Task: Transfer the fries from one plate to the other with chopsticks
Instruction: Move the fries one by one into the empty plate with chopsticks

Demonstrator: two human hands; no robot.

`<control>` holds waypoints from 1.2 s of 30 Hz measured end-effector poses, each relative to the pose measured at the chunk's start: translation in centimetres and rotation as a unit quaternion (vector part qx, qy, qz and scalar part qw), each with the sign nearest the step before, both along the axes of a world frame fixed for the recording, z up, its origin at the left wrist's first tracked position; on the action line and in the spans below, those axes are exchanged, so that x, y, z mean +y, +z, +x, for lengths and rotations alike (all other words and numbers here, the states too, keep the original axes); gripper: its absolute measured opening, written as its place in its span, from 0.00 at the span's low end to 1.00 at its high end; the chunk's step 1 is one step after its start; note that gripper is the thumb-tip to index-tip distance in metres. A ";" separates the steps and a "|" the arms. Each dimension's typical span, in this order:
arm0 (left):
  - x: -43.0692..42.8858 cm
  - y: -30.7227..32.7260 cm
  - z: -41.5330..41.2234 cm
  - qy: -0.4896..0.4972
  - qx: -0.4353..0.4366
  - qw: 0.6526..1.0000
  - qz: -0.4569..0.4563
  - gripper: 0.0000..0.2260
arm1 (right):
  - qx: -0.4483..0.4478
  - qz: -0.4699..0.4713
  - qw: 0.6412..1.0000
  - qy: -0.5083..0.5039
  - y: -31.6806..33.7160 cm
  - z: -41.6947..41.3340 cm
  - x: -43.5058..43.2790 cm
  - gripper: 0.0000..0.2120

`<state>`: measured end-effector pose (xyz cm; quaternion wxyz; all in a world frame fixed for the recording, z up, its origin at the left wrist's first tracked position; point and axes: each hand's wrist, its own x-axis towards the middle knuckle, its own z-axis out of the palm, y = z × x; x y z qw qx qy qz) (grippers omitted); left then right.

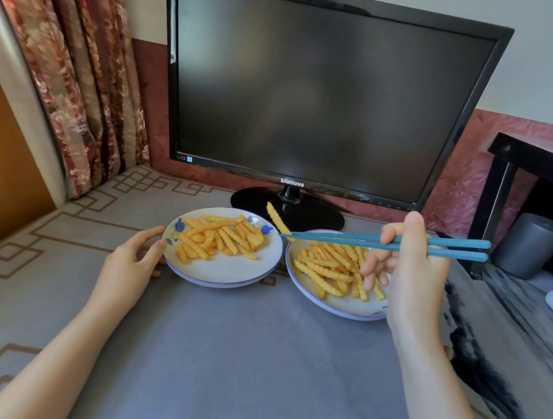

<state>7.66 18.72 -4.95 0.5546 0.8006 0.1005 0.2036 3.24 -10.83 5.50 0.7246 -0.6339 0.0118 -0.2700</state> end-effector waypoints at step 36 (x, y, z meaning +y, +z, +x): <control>0.1 -0.1 0.2 -0.002 0.002 1.000 0.015 0.14 | -0.010 -0.099 0.994 0.044 1.0 0.6 -2.0 0.20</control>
